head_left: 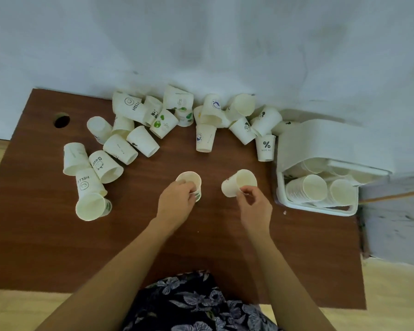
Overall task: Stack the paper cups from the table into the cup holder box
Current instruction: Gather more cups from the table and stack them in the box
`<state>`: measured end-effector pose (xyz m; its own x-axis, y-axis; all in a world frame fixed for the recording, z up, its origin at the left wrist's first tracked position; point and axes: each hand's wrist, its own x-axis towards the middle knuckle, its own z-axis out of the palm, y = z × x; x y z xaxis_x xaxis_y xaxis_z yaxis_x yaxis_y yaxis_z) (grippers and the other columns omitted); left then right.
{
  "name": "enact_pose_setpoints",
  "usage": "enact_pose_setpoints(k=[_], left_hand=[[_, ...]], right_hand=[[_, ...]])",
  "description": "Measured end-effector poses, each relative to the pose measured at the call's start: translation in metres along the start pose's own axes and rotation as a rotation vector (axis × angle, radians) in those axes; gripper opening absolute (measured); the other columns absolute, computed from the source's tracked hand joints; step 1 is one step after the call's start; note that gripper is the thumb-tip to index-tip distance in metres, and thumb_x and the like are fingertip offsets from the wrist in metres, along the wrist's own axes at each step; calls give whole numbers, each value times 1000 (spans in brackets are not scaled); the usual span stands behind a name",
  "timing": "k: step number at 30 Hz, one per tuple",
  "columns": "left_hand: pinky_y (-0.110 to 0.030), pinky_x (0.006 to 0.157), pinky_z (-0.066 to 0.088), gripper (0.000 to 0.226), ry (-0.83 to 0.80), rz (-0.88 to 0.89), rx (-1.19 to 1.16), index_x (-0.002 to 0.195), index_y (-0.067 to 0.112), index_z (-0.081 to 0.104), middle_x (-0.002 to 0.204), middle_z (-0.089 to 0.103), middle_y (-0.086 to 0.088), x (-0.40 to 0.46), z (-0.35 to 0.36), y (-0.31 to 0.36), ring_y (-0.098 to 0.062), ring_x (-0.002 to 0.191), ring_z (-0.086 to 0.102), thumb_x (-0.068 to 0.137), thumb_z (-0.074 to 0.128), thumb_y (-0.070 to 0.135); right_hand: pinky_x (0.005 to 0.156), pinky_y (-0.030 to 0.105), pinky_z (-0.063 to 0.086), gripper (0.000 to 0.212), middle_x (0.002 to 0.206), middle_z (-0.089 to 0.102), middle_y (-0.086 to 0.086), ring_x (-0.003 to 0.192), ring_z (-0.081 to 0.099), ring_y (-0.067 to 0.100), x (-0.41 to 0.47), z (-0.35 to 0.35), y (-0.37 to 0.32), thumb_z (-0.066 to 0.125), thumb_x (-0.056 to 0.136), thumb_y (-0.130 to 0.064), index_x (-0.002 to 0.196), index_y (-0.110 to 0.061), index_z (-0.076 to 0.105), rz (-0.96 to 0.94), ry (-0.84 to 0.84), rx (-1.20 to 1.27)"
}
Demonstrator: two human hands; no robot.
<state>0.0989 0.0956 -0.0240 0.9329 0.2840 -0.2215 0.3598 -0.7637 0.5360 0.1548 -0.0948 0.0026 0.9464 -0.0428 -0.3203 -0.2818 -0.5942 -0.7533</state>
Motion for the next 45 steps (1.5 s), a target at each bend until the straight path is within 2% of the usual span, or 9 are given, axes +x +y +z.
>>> enact_pose_setpoints(k=[2,4,7,15,20,22,26,34,45], left_hand=[[-26,76,45,11,29,39,-37,100,19,67,99,65,3,0,-4,20,-15,94,58,90,62,20],[-25,81,46,15,69,71,-63,104,18,67,103,66,3,-2,-9,45,-13,96,57,90,63,20],[-21,78,43,17,130,136,-95,105,18,67,102,66,4,-5,-15,84,-12,93,57,89,65,18],[-16,79,31,18,173,305,-118,105,19,67,101,65,7,-5,-4,190,-10,94,52,88,66,16],[-20,81,39,15,145,404,-134,102,15,68,98,65,4,-3,16,248,-14,94,53,88,66,13],[-25,82,44,14,137,438,-140,101,13,69,97,65,2,-1,26,268,-15,94,53,88,65,11],[-32,86,44,16,70,458,-63,102,12,69,97,66,1,8,51,295,-18,98,51,89,61,11],[-29,80,45,18,102,323,98,106,15,68,100,66,0,11,89,316,-20,100,51,92,57,13],[-31,69,46,14,94,255,106,95,13,69,95,65,1,19,120,315,-18,81,50,91,56,16]], right_hand=[[75,13,46,17,97,65,-14,89,62,3,-2,-17,3,68,89,-15,102,-26,66,-78,37,-28],[72,5,43,19,99,66,-11,86,62,3,-3,-35,7,69,89,-14,106,-21,69,-156,73,-68],[69,1,42,19,98,64,-13,83,61,-3,-4,-65,10,70,88,-12,106,-19,69,-242,133,-67],[73,17,51,13,95,65,-14,87,63,1,8,-160,27,65,93,-15,103,-22,70,-286,307,75],[71,9,45,16,99,66,-7,84,61,3,26,-210,52,62,94,-15,108,-18,69,-300,411,47],[70,13,46,15,99,66,-5,80,60,3,34,-224,62,62,94,-15,107,-17,69,-311,426,25],[72,23,50,14,96,64,-8,79,61,7,48,-246,78,63,93,-14,106,-16,69,-341,364,-6],[68,10,39,16,99,67,-8,84,62,8,76,-265,101,62,93,-17,108,-19,69,-338,101,-151],[71,14,44,19,108,65,-10,84,60,4,94,-267,109,59,95,-19,111,-22,69,-329,-53,-197]])
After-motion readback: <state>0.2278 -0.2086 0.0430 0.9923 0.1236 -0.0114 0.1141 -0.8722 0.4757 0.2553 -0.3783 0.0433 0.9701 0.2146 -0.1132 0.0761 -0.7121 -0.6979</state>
